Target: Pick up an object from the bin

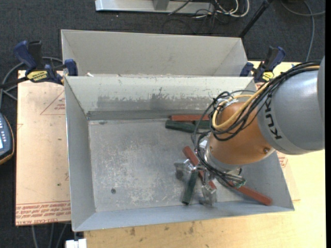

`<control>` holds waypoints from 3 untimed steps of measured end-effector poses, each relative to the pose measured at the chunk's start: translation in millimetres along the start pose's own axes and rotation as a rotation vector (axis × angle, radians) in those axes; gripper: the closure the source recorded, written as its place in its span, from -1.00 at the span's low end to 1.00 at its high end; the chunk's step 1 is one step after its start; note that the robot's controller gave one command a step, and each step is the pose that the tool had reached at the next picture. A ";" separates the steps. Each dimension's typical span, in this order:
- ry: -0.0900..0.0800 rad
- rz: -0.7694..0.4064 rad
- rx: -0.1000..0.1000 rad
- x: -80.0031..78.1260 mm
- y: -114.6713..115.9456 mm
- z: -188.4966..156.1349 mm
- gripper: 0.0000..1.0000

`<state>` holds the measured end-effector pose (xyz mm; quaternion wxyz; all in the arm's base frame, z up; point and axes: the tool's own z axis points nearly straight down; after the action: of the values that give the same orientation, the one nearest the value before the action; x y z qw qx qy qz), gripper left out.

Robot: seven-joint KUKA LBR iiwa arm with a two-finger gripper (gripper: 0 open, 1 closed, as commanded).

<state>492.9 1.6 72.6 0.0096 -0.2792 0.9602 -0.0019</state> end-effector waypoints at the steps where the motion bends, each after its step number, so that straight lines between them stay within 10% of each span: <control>1: 0.014 0.001 -0.009 2.8 2.7 2.1 1.00; 2: 0.008 0.046 -0.002 16.9 -25.2 -147.8 1.00; 3: 0.015 0.044 -0.009 17.6 -23.5 -143.3 -1.00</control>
Offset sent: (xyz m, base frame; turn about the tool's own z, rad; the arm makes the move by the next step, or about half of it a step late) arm 0.0000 0.0000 0.0000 0.0000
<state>487.9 -27.9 215.8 0.0014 -0.2580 0.9661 0.0003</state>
